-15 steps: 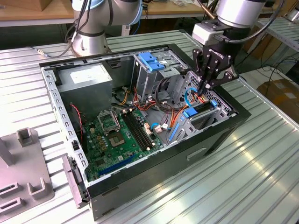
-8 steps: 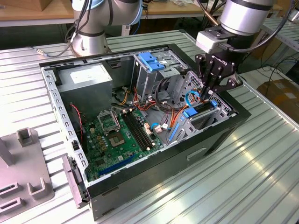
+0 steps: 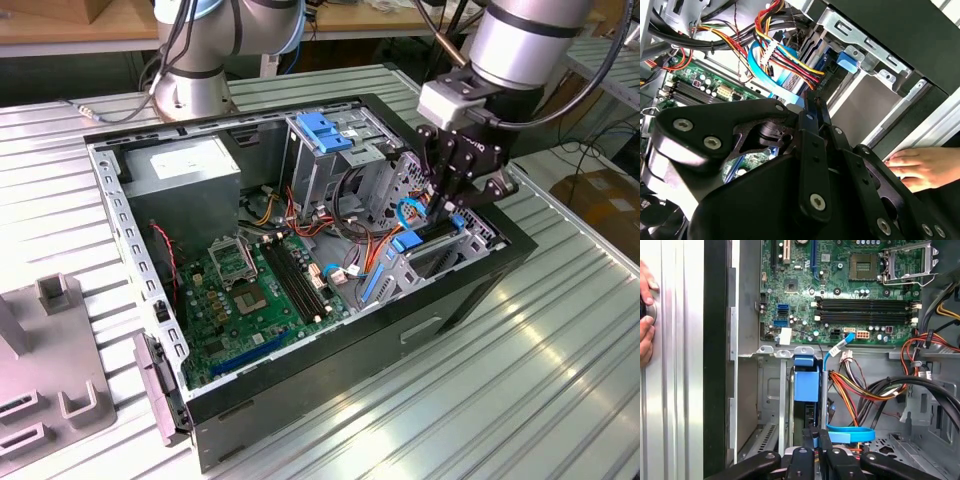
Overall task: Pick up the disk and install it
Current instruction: 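Insert the second disk wire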
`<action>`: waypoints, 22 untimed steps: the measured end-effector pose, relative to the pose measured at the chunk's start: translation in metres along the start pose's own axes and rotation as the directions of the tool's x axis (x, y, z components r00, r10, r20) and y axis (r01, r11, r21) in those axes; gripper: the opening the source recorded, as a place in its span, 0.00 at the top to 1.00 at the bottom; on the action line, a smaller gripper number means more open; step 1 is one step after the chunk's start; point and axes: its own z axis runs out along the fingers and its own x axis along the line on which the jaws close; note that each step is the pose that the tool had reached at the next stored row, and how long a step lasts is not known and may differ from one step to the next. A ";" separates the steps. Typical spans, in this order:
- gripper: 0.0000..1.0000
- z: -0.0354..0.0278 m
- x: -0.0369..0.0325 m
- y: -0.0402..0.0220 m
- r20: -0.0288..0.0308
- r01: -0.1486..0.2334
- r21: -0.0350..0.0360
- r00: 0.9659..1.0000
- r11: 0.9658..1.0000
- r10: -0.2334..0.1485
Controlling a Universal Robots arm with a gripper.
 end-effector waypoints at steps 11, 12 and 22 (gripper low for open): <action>0.84 0.0033 0.0088 0.0071 0.037 0.011 0.029 0.999 1.000 -0.012; 0.84 0.0033 0.0097 0.0071 0.040 0.011 0.029 0.999 1.000 -0.012; 0.84 0.0043 0.0160 0.0072 0.083 0.008 0.031 0.996 0.999 -0.011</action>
